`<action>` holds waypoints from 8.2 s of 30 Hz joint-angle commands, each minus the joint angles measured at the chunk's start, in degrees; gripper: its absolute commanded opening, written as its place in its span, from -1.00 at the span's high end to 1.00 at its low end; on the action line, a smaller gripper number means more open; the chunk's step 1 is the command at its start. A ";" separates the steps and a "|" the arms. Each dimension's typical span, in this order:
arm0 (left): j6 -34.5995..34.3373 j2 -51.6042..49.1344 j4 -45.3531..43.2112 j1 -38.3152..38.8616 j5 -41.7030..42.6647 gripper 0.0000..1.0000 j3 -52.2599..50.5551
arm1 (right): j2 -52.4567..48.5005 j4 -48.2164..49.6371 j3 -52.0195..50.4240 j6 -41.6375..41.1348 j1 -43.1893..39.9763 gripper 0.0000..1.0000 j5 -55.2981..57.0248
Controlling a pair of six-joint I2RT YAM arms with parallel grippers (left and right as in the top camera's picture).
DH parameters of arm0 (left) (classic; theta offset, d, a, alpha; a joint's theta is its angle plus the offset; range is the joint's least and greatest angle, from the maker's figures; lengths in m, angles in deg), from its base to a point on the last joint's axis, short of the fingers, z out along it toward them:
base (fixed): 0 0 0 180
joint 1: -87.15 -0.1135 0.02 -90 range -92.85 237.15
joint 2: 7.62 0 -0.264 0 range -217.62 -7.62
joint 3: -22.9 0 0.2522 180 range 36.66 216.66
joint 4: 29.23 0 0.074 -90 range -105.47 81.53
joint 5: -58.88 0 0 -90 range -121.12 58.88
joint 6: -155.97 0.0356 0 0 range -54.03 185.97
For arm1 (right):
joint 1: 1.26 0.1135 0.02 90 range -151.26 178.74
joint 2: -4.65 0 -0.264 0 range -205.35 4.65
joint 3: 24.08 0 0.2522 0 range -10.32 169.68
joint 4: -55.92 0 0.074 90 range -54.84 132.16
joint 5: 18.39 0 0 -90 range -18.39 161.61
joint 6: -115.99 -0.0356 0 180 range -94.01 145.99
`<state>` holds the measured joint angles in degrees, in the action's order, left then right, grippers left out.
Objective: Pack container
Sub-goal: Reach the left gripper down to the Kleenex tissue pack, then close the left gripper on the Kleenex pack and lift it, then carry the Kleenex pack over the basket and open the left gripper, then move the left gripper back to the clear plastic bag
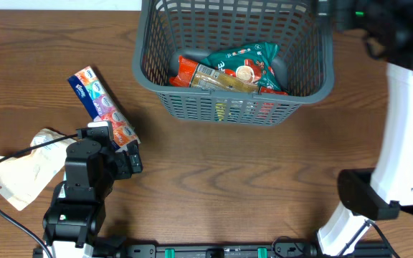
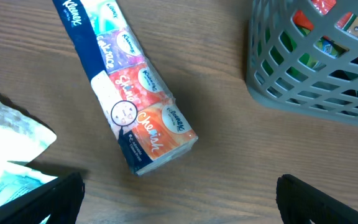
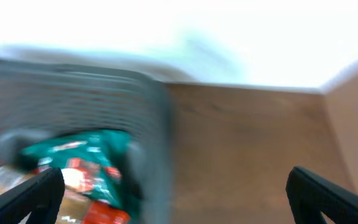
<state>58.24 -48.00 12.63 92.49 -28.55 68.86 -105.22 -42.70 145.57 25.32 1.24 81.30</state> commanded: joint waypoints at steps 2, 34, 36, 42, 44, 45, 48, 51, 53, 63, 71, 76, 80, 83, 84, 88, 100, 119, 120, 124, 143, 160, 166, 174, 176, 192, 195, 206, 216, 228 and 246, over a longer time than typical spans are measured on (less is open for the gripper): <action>-0.55 0.48 -0.11 -0.20 -0.20 -0.97 1.68 | 1.99 -6.36 1.51 -12.98 -9.77 -0.99 4.04; -15.76 -57.77 45.97 -8.66 -4.13 -0.97 77.81 | 1.46 -1.84 -37.55 -13.14 -18.25 -0.99 -8.24; -15.98 -61.16 46.01 -8.98 -4.02 -0.97 77.81 | 1.46 -1.62 -37.57 -12.61 -18.21 -0.99 -8.24; -15.69 -69.61 45.83 -8.87 -4.07 -0.97 77.79 | 1.29 0.28 -37.57 -10.97 -18.21 -0.98 -8.22; -14.95 -71.54 44.94 -8.87 -4.04 -0.97 77.79 | 1.07 1.25 -37.57 -9.66 -18.23 -0.98 -8.22; -14.38 -72.32 44.44 -8.87 -4.04 -0.97 77.77 | 0.96 1.64 -37.57 -9.03 -18.23 -0.98 -8.22; -14.40 -74.47 42.88 -8.87 -4.04 -0.97 77.75 | 0.70 2.84 -37.62 -7.52 -18.21 -0.99 -8.24; -14.43 -75.87 41.07 -8.87 -3.21 -0.97 77.59 | 0.46 3.74 -37.62 -6.75 -18.21 -0.99 -8.33; -14.45 -76.17 38.86 -8.92 -1.62 -0.96 76.81 | 0.22 4.26 -37.64 -6.45 -18.21 -0.99 -8.33; -16.00 -76.22 32.68 -9.42 -1.46 -0.97 68.52 | -0.72 4.33 -37.66 -5.42 -18.21 -0.99 -8.46; -16.61 -76.22 33.09 -11.85 -1.46 -0.97 62.77 | -1.16 5.16 -41.33 -5.42 -18.23 -0.99 -8.46; -16.35 -76.22 32.02 -12.35 -1.46 -0.97 60.22 | -1.16 6.40 -45.20 -5.44 -18.21 -0.98 -8.44; -15.89 -76.22 29.24 -12.35 -1.33 -0.97 57.27 | -1.16 6.99 -46.60 -5.44 -18.21 -0.99 -8.46; -13.29 -76.22 26.05 -12.35 1.16 -0.97 55.12 | -1.16 7.21 -46.62 -5.44 -18.21 -0.99 -8.46; -13.31 -76.22 25.18 -12.35 1.38 -0.97 54.66 | -1.16 7.28 -46.62 -5.44 -18.21 -0.98 -8.46; -13.57 -76.22 22.16 -12.35 1.36 -0.97 53.29 | -1.16 7.32 -46.62 -5.44 -18.21 -0.99 -8.46; -13.55 -78.71 16.59 -12.35 1.33 -0.94 50.90 | -1.16 7.30 -46.62 -5.42 -18.21 -0.98 -8.46; -19.12 -69.46 22.99 -12.35 1.53 0.85 51.30 | -1.16 7.32 -46.62 -4.35 -18.21 -0.99 -8.46; -19.10 -67.60 23.02 -12.35 1.53 0.89 51.30 | -1.16 7.32 -46.62 -4.37 -18.21 -0.99 -8.46; -14.97 -58.45 24.59 -12.35 1.53 0.89 52.24 | -1.16 7.32 -46.62 -4.35 -18.21 -0.99 -8.46; 46.36 -32.70 4.66 2.45 1.55 0.89 56.61 | -1.16 6.88 -46.62 -4.37 -18.21 -0.98 -8.46; 67.45 -53.70 -16.96 21.86 7.61 0.89 56.61 | -1.16 5.79 -46.62 -4.37 -18.21 -0.99 -8.46; 65.92 -60.28 -16.15 22.38 7.54 0.77 56.59 | -1.16 5.75 -46.62 -4.37 -18.21 -0.99 -8.46; 60.85 -62.38 -13.44 22.21 7.50 -0.68 56.57 | -1.16 5.57 -46.62 -4.37 -18.21 -0.98 -8.46; 60.50 -62.20 -13.38 22.23 7.50 -0.97 56.57 | -1.16 5.57 -46.62 -4.37 -18.21 -0.99 -8.46; 58.84 -54.12 -14.27 22.14 0.87 -0.97 56.94 | -1.16 5.18 -46.62 -3.91 -18.21 -0.98 -8.24; 58.60 -50.51 -14.19 21.90 -2.10 -0.97 56.98 | -1.16 5.16 -46.62 -3.91 -18.21 -0.99 -8.26; 18.03 -33.92 8.44 11.61 -27.12 -0.97 58.95 | -1.16 4.87 -46.62 -3.93 -18.21 -0.98 -8.26; -66.79 -29.97 38.77 -14.73 -29.94 -0.97 57.68 | -1.16 4.72 -46.62 -3.96 -18.16 -0.98 -9.33; -81.64 -38.77 42.05 -28.72 -17.62 -0.97 56.72 | -1.16 5.07 -46.62 -3.98 -18.16 -0.99 -10.69; -90.53 -64.11 43.85 -38.58 -7.48 -0.97 56.02 | -1.16 5.11 -46.62 -4.76 -18.16 -0.99 -10.64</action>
<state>-31.22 -109.44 56.52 54.88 -36.33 125.19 -105.61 -37.61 99.06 20.58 -17.40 71.09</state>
